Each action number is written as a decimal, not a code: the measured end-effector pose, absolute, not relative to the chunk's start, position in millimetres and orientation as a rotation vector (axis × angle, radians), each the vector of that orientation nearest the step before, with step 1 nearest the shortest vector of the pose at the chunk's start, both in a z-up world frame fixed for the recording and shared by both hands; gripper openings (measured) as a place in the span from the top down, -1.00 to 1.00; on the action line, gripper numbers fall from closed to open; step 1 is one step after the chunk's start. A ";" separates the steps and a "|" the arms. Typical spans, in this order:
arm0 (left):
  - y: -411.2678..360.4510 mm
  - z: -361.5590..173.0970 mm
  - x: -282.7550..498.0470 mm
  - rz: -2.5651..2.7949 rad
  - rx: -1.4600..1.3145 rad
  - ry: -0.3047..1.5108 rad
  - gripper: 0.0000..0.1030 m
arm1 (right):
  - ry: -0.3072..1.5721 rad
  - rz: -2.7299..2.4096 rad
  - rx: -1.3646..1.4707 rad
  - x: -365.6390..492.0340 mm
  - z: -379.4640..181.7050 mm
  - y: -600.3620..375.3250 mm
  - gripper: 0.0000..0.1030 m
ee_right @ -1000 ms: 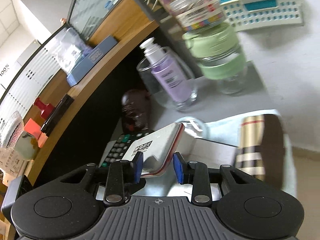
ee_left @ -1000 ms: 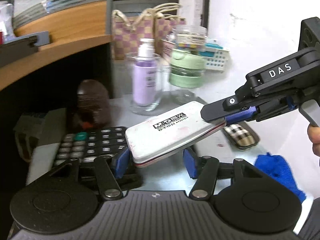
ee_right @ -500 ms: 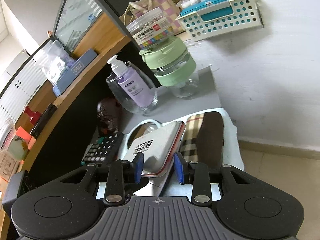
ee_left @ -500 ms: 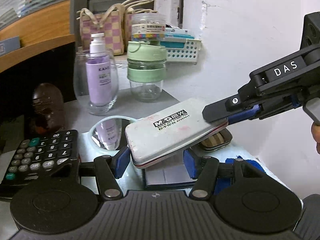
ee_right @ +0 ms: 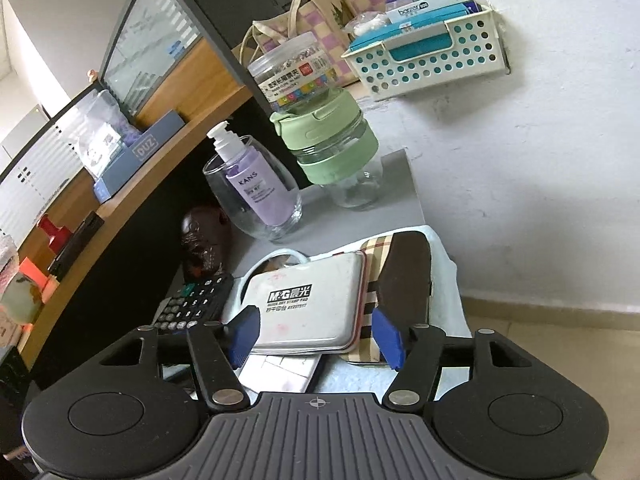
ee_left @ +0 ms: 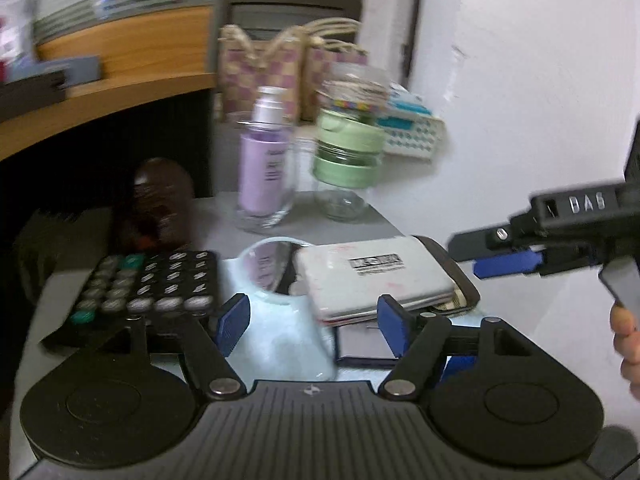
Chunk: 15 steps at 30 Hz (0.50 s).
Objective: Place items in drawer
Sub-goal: 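Place the white box beside the plaid case with the left tool, then grasp the black calculator with the left tool while the right tool grasps the blue cloth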
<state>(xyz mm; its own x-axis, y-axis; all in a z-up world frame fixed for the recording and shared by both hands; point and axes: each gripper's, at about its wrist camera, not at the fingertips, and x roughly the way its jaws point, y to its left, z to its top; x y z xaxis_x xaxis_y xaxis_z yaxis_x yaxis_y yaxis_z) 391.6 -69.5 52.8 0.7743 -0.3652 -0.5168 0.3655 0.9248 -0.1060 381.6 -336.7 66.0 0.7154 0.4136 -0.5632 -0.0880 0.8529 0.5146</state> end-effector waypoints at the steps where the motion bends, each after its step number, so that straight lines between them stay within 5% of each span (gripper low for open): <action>1: -63.5 54.0 388.5 -0.384 -0.016 0.561 -0.47 | 0.723 0.291 0.476 380.2 66.6 -335.8 -0.27; 15: -7.0 60.3 357.7 -0.236 -0.158 0.581 -0.55 | 0.636 0.303 0.241 340.2 86.6 -307.8 -0.45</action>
<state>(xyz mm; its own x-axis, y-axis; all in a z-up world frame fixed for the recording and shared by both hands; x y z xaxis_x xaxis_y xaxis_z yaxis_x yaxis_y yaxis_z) 357.7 -7.0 60.3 0.8104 -0.2640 -0.5231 0.1751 0.9611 -0.2137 340.2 -307.8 86.6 0.7631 0.3491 -0.5438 -0.2028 0.9284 0.3114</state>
